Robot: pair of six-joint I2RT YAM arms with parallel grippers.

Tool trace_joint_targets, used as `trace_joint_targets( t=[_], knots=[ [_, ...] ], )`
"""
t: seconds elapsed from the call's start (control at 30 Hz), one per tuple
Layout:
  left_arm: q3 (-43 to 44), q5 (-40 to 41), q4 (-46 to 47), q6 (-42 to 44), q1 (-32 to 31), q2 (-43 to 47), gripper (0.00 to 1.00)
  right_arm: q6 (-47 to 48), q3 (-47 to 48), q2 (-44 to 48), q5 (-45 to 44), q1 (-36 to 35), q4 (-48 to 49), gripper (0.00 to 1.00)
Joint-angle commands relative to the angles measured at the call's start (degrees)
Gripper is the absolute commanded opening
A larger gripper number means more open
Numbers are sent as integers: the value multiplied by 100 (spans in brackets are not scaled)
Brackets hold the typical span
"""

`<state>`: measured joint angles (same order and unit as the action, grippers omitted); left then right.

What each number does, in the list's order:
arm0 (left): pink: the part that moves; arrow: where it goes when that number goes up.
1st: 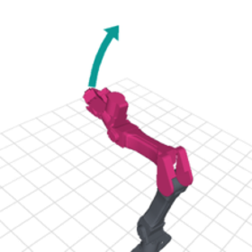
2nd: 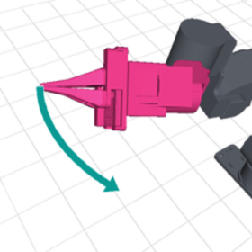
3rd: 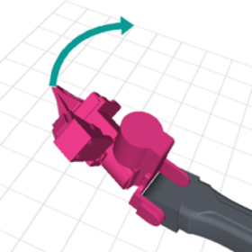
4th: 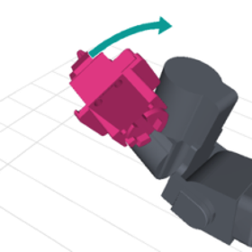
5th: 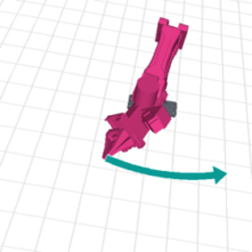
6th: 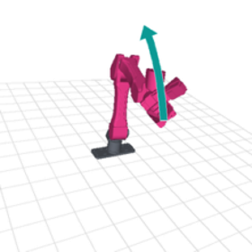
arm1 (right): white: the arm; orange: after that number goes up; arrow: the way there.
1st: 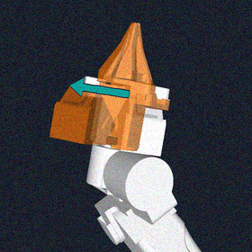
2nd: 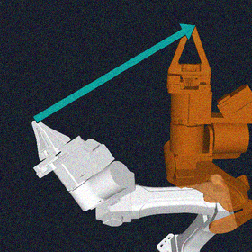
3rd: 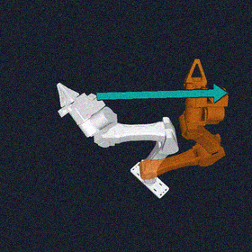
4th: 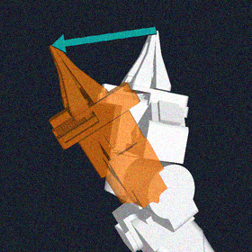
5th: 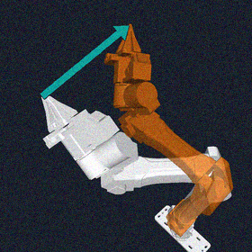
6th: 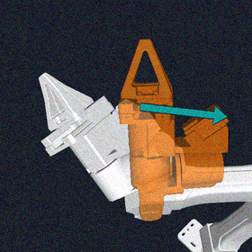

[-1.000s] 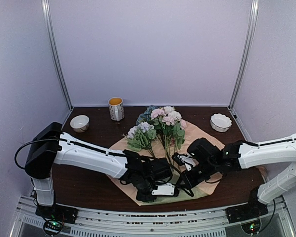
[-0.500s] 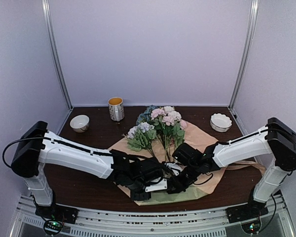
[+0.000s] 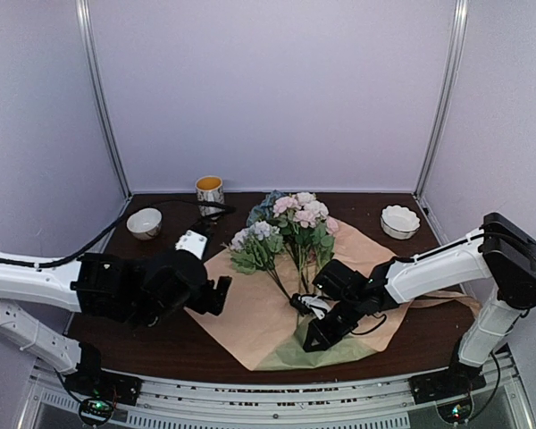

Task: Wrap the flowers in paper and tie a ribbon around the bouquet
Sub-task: Pick up the one-fourth-folded wrapping paper from the center of the board.

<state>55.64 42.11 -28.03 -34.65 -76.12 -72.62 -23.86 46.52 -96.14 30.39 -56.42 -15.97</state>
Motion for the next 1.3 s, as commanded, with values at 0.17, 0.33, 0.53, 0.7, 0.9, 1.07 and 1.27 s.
trace_joint_targets(
  t=[0.17,0.33,0.53,0.7,0.9,1.07,1.27],
  knots=[
    [-2129,342,-669,-3204,980,2171,88,-362,-177,-291,-619,-34,-673,0],
    [-2645,-1364,170,-1724,2419,2273,91,-748,54,-356,-681,-56,-589,0],
    [-2529,-2698,907,-438,3552,1504,96,-988,440,-374,-923,-181,-832,0],
    [-2723,-3073,1600,-373,3600,1093,98,-1081,399,-395,-1054,-218,-777,0],
    [-2851,-3033,1656,-421,3613,953,98,-1057,437,-427,-1177,-283,-809,0],
    [-3015,-2934,1762,-369,3673,1111,98,-1087,593,-484,-1312,-372,-1014,0],
    [-2966,-3377,1903,17,4056,864,98,-1278,675,-502,-1422,-452,-1045,0]
  ],
)
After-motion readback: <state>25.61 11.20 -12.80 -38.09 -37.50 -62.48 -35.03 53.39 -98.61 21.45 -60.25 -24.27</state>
